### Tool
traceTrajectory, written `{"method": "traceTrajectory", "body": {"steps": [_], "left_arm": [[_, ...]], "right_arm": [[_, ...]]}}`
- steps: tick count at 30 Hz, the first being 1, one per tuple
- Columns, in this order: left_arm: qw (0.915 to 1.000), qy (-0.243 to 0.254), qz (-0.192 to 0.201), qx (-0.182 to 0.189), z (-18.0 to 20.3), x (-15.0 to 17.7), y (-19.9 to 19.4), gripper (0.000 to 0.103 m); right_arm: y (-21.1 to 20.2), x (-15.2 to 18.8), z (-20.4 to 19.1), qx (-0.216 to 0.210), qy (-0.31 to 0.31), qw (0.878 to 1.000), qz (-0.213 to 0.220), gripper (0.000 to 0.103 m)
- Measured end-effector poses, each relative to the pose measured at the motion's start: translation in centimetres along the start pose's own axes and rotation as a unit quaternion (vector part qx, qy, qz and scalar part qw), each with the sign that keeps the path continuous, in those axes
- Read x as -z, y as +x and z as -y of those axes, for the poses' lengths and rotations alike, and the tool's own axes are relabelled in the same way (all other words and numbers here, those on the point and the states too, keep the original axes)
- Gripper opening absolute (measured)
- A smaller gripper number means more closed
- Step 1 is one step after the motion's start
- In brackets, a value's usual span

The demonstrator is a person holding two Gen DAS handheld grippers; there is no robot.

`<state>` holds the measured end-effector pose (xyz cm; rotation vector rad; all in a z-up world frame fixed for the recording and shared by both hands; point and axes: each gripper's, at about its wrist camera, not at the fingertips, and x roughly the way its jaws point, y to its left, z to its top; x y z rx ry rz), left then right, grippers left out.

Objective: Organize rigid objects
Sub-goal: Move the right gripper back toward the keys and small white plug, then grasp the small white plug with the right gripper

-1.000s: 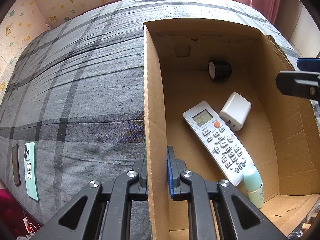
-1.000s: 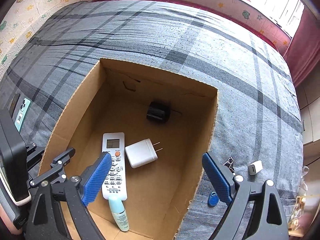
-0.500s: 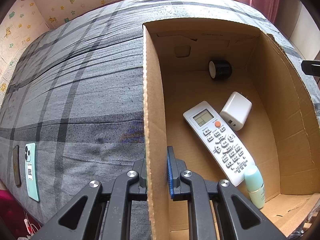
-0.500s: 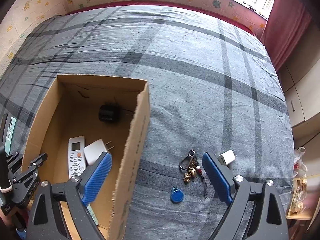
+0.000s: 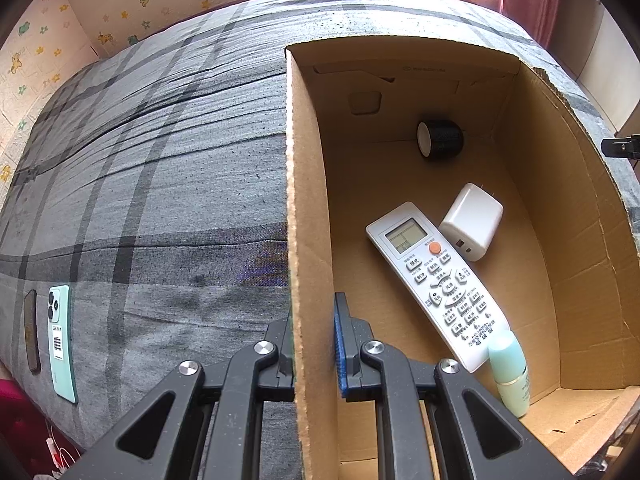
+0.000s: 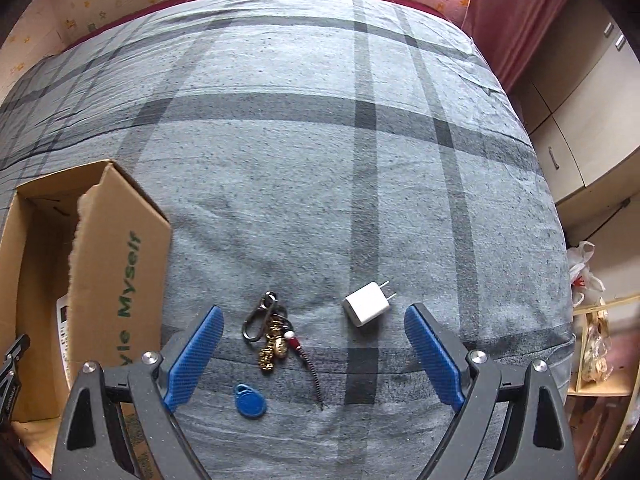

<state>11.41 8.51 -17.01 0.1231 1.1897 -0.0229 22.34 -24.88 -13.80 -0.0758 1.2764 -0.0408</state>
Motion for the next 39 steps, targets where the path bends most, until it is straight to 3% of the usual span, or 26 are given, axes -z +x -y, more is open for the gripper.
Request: {"method": "traceTrajectory", "body": {"steps": [13,21,26,28,39], "left_arm": [[1.0000,0.002,-0.001,-0.002,0.1,0.0,0.1,0.014],[1.0000,0.001,-0.003,-0.004,0.2,0.0,0.1,0.014],[1.0000,0.001,-0.004,-0.004,0.3,-0.1,0.2,0.014],[1.0000,0.001,-0.004,-0.005,0.3,-0.1,0.2,0.014],[1.0000,0.000,-0.004,-0.006,0.2,-0.1,0.3,0.014]], "right_arm": [[7.8,-0.8,4.2,0.002,0.052,0.996,-0.069,0.094],[10.0,-1.0,5.1,-0.003,0.063,0.994,-0.085,0.093],[10.4,-1.3,5.5,-0.012,0.070,0.993,-0.091,0.074],[10.6,-1.4,5.5,-0.002,0.062,0.994,-0.095,0.051],[9.1,-0.8,5.4,0.004,0.058,0.995,-0.085,0.049]]}}
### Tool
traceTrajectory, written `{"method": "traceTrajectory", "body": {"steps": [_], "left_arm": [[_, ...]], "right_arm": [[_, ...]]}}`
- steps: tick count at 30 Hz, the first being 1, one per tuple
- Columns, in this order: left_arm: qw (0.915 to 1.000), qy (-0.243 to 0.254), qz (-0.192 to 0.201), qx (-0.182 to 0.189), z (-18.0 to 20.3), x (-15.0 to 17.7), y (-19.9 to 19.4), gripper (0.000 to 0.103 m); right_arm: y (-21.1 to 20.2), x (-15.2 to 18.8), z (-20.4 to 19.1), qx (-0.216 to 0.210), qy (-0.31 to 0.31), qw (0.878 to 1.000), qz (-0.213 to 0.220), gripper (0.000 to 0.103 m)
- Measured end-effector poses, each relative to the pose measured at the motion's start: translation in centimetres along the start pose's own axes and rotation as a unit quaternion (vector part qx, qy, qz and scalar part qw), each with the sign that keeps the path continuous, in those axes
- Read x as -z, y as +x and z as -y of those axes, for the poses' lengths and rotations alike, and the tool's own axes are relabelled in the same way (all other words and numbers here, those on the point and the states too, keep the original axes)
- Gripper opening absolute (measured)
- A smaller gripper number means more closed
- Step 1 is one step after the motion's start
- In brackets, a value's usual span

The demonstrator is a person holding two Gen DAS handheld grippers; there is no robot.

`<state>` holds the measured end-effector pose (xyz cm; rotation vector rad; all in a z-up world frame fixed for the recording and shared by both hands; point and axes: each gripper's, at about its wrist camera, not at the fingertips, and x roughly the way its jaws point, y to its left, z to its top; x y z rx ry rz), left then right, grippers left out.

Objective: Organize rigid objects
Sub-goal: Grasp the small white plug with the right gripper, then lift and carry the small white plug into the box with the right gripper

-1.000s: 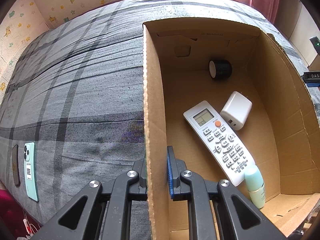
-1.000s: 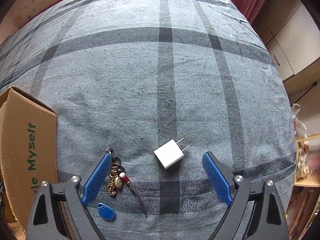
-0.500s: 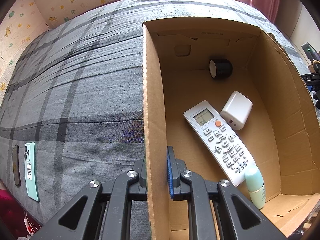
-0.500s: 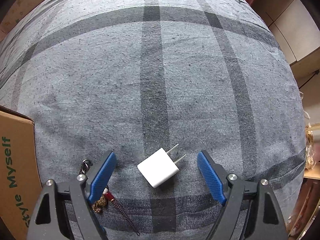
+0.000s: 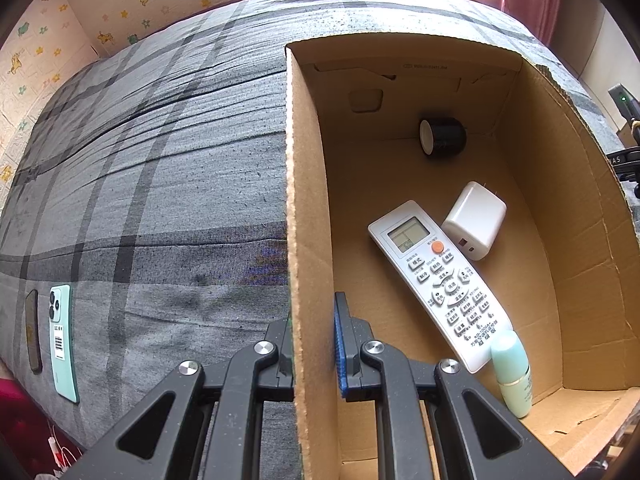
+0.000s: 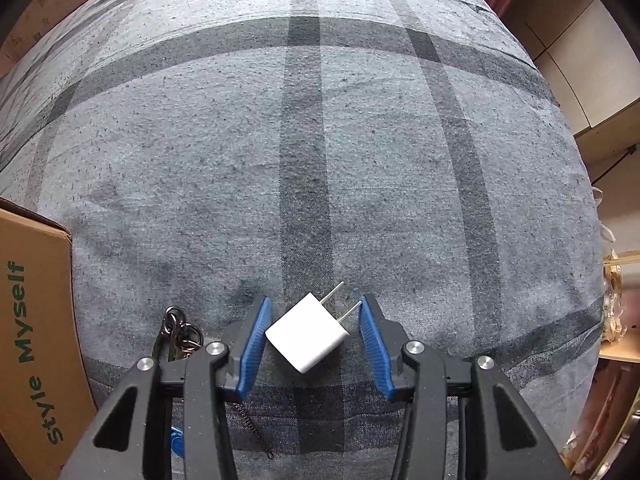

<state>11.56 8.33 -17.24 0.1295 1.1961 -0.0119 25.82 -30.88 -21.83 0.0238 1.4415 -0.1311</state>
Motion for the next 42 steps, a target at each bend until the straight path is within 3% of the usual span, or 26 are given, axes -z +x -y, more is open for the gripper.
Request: {"method": "traceTrajectory", "body": {"steps": [27,42], "left_arm": [[0.9999,0.006,0.007,-0.008,0.6,0.2,-0.5,0.014],[1.0000,0.006,0.006,-0.004,0.3,0.2,-0.3,0.014]], "right_arm": [[-11.0,4.9,-4.5,-0.002,-0.047,0.996,0.070,0.049],[-16.6,6.9,-11.1,-0.031,-0.112,0.986,0.116,0.049]]}}
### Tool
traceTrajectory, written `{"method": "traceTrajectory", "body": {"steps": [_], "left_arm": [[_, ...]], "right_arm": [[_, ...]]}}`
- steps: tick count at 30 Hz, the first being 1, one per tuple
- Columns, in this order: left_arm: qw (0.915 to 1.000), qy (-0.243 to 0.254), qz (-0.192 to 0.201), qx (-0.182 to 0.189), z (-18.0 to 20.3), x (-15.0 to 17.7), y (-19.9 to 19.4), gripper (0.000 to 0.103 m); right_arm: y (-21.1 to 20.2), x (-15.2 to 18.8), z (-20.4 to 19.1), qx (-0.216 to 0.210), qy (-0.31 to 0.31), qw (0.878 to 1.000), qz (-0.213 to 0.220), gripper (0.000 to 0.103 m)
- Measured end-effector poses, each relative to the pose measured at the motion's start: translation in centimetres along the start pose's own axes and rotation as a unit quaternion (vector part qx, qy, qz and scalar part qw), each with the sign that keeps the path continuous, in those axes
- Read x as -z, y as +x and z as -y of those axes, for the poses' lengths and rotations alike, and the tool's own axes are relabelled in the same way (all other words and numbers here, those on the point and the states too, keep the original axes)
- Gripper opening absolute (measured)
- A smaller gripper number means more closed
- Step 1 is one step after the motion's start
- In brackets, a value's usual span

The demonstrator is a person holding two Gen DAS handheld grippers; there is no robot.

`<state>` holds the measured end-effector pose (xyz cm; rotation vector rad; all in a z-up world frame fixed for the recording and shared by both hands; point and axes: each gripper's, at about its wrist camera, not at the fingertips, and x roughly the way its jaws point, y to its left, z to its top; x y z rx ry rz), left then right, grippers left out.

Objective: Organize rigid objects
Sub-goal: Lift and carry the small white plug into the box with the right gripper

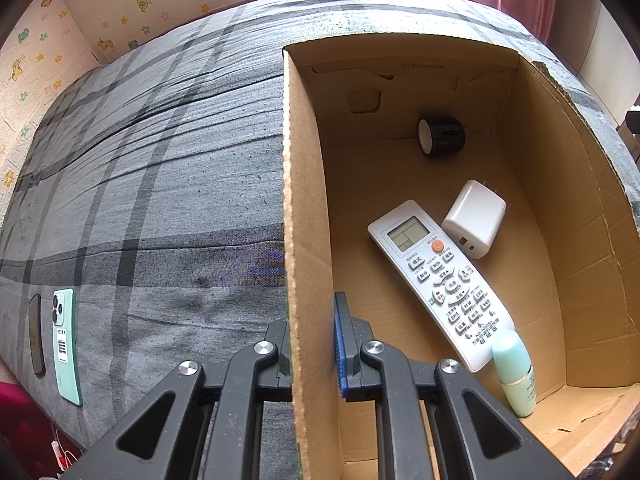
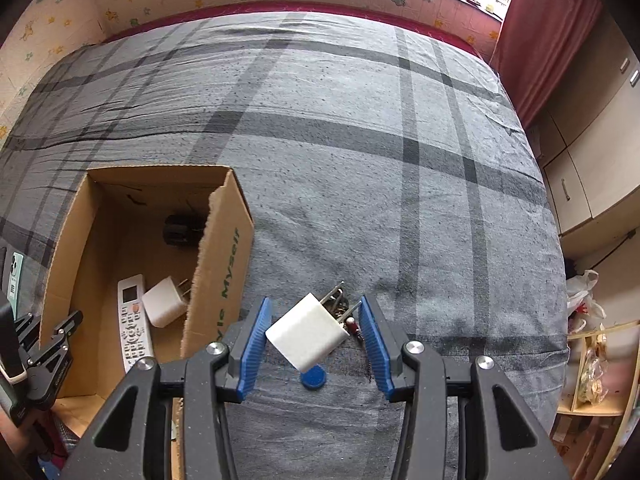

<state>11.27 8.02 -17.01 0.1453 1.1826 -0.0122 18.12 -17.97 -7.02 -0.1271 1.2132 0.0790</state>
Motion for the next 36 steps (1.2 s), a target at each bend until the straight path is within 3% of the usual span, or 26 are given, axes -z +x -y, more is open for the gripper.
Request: {"method": "traceTrajectory", "body": {"steps": [18,36], "left_arm": [[1.0000,-0.001,0.000,0.002,0.0,0.0,0.0,0.014],[1.0000,-0.003,0.000,0.005,-0.3,0.0,0.2,0.014]], "right_arm": [[-1.4,0.1,-9.4,-0.038,-0.086,0.995,0.013,0.049],[4.6,2.8,-16.2,-0.054,-0.138,0.988,-0.049,0.049]]}}
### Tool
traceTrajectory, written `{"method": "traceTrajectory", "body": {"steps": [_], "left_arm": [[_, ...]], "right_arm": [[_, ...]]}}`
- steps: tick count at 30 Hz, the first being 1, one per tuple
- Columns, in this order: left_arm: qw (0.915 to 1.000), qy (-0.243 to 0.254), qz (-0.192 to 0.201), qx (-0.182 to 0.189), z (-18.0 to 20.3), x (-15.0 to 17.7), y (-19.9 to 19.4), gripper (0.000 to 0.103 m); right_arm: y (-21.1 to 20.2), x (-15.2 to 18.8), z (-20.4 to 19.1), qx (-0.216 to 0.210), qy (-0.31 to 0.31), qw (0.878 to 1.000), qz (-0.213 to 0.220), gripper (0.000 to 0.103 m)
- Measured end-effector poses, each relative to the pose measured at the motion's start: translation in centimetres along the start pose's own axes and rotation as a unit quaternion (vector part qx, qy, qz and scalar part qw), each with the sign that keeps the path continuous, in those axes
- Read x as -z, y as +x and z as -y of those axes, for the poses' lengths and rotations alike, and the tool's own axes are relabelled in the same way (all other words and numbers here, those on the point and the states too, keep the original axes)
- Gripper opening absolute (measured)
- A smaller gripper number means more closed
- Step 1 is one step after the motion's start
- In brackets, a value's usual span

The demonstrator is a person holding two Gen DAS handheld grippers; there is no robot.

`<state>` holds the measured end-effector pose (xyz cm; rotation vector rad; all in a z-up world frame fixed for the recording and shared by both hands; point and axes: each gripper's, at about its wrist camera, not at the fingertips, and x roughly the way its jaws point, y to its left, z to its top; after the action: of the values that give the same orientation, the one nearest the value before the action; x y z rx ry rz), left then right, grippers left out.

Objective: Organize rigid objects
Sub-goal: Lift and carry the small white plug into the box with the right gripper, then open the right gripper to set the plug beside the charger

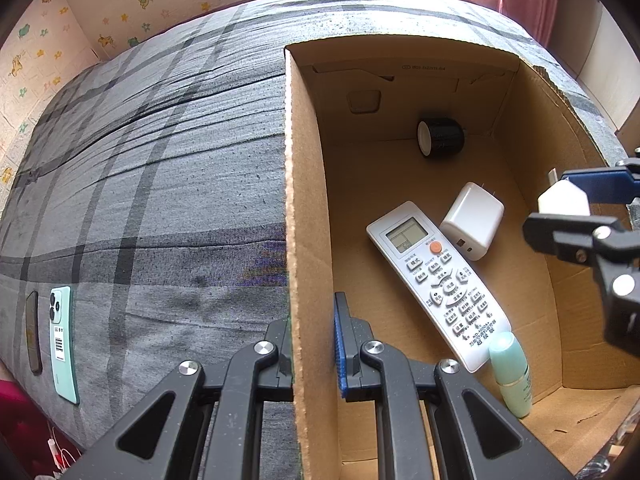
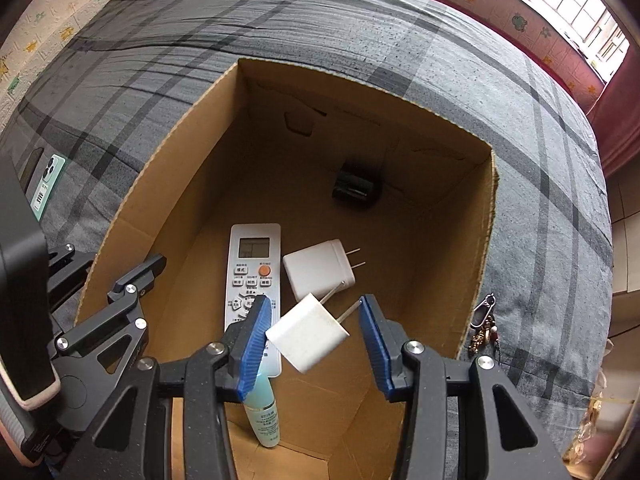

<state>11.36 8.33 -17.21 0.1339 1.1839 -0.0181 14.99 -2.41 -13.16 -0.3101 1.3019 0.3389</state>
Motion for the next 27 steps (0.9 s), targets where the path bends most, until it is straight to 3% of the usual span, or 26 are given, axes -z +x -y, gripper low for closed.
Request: {"method": "traceTrajectory", "body": {"steps": [14,27], "left_arm": [[1.0000,0.002,0.001,0.000,0.1,0.0,-0.1,0.014],[1.0000,0.000,0.000,0.000,0.0,0.0,-0.1,0.014]], "right_arm": [[4.9,0.5,-1.4,-0.001,-0.012,0.999,-0.050,0.049],[5.2,0.1,-0.7,-0.007,-0.008,0.999,-0.052,0.048]]}}
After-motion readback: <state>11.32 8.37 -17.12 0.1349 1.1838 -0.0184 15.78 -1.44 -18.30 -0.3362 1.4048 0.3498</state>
